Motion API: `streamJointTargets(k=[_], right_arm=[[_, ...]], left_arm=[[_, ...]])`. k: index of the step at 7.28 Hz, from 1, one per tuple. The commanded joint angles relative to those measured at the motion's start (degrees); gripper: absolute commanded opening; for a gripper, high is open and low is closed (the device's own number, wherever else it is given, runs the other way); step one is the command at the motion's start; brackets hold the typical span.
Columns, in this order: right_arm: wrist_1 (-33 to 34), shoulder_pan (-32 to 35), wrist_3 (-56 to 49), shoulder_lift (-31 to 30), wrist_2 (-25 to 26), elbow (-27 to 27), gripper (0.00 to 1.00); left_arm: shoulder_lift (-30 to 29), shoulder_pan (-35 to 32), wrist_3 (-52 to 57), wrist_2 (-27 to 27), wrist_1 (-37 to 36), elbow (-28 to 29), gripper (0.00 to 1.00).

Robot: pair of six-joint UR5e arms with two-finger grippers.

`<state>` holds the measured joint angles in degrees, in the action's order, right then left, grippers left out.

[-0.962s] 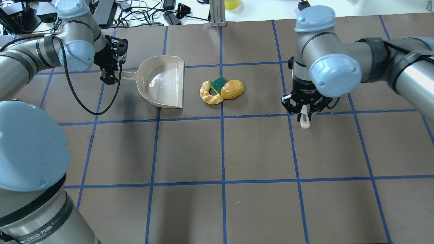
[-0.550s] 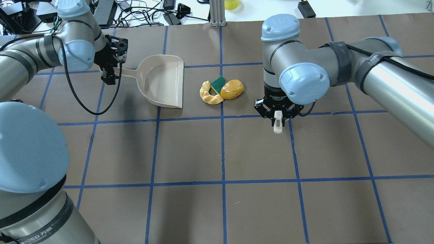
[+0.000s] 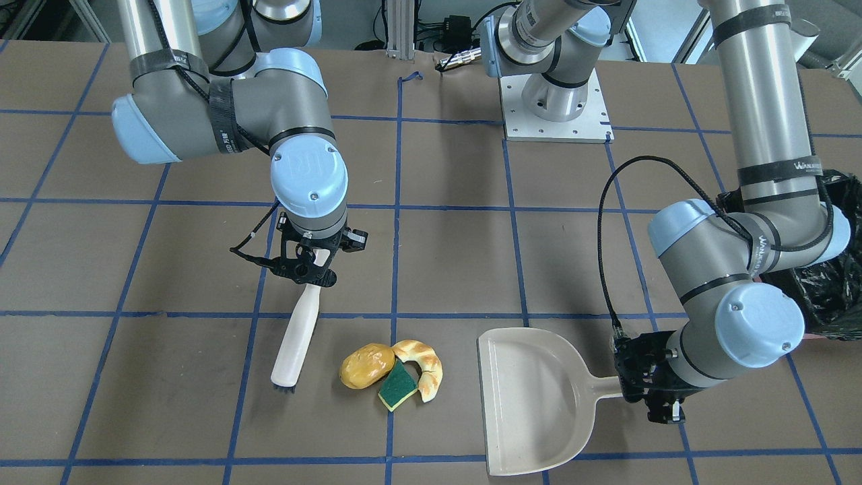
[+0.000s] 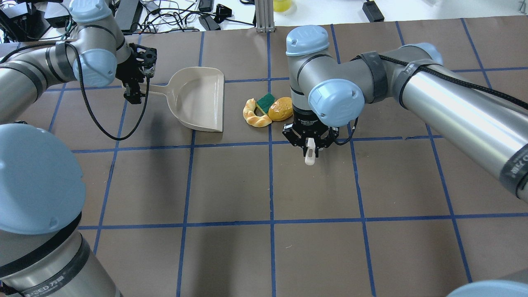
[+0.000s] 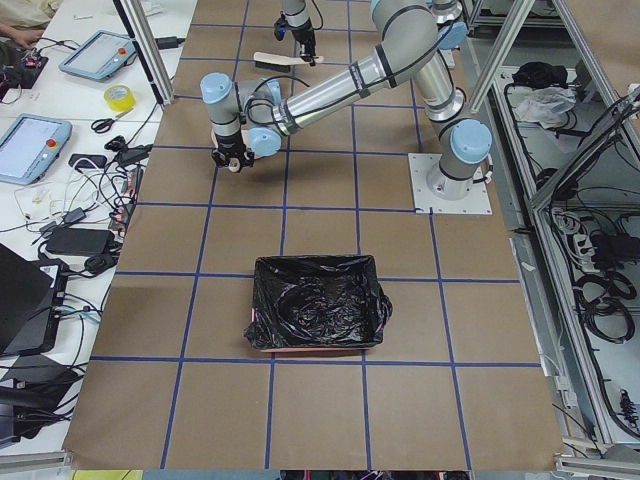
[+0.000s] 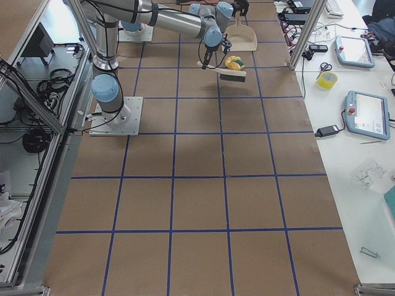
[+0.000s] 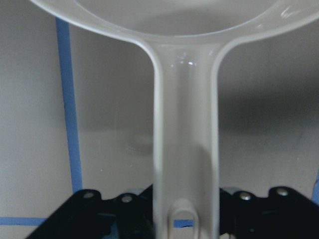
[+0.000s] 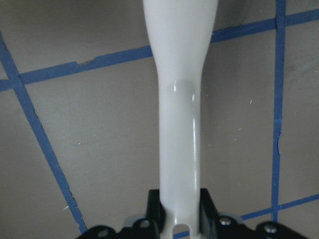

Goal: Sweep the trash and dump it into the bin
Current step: 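Sweep the bread, sponge and yellow item into the dustpan with the right gripper's brush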

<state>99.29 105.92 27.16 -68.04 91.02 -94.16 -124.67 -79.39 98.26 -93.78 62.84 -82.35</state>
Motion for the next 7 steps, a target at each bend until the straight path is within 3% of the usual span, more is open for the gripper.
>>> streamJointTargets(k=[1, 7], right_arm=[[0.4, 1.7, 0.2, 2.9, -1.1, 2.6, 0.24], [3.4, 4.5, 2.0, 6.4, -5.2, 4.4, 0.24]], left_arm=[[0.0, -0.1, 0.1, 0.0, 0.0, 0.0, 0.00], [-0.1, -0.1, 0.1, 0.1, 0.0, 0.0, 0.00]])
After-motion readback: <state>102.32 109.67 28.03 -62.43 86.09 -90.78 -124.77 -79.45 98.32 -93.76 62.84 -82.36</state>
